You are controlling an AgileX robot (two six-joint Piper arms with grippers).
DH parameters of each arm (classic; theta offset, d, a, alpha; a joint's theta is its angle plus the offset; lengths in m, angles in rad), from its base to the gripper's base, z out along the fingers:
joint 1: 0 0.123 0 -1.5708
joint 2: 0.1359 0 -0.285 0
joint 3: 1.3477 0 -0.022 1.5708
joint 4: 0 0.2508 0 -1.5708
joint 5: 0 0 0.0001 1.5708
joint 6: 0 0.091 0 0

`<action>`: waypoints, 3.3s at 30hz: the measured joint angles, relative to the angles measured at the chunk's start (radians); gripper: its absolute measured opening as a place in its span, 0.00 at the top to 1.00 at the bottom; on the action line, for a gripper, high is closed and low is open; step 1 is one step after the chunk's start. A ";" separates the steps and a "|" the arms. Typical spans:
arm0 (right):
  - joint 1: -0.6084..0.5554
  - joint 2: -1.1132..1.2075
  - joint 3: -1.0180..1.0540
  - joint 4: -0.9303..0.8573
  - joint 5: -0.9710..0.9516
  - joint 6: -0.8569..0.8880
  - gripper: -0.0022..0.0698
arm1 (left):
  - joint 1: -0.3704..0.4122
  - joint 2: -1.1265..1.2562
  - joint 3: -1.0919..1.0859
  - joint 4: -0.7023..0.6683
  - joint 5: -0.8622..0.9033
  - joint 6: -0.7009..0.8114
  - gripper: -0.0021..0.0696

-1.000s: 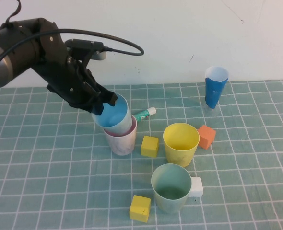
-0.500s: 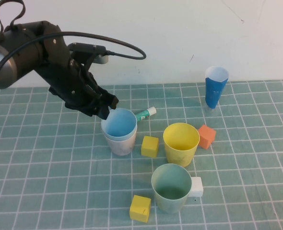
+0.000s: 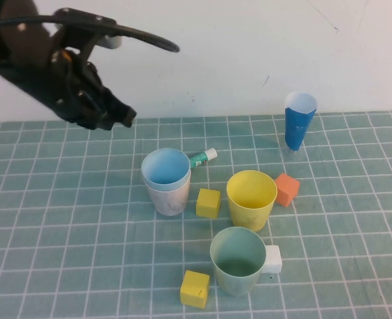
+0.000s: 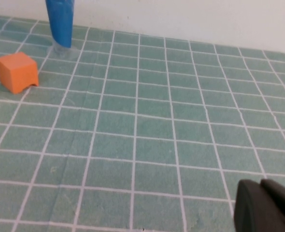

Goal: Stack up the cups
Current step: Place the blue cup on the pink cup, then pick up the yellow cup

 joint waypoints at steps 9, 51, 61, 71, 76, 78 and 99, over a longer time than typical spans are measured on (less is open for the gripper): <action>0.000 0.000 0.000 0.252 -0.006 0.104 0.97 | 0.000 -0.410 0.492 0.001 -0.247 -0.053 0.97; 0.000 0.687 -0.676 0.694 0.497 -0.465 0.97 | 0.000 -1.277 1.139 0.010 -0.280 -0.213 0.97; 0.027 1.212 -1.172 0.676 0.715 -0.556 0.97 | 0.000 -1.277 1.140 0.010 -0.297 -0.213 0.97; 0.298 1.596 -1.529 0.304 0.883 -0.407 0.97 | 0.000 -1.277 1.140 0.010 -0.303 -0.213 0.97; 0.333 1.760 -1.665 0.246 0.899 -0.373 0.94 | 0.000 -1.277 1.140 0.010 -0.303 -0.213 0.97; 0.354 1.807 -1.712 0.231 0.899 -0.372 0.90 | 0.000 -1.277 1.142 0.010 -0.303 -0.213 0.97; 0.460 2.117 -1.892 0.184 0.821 -0.369 0.37 | 0.000 -1.277 1.150 0.010 -0.327 -0.213 0.97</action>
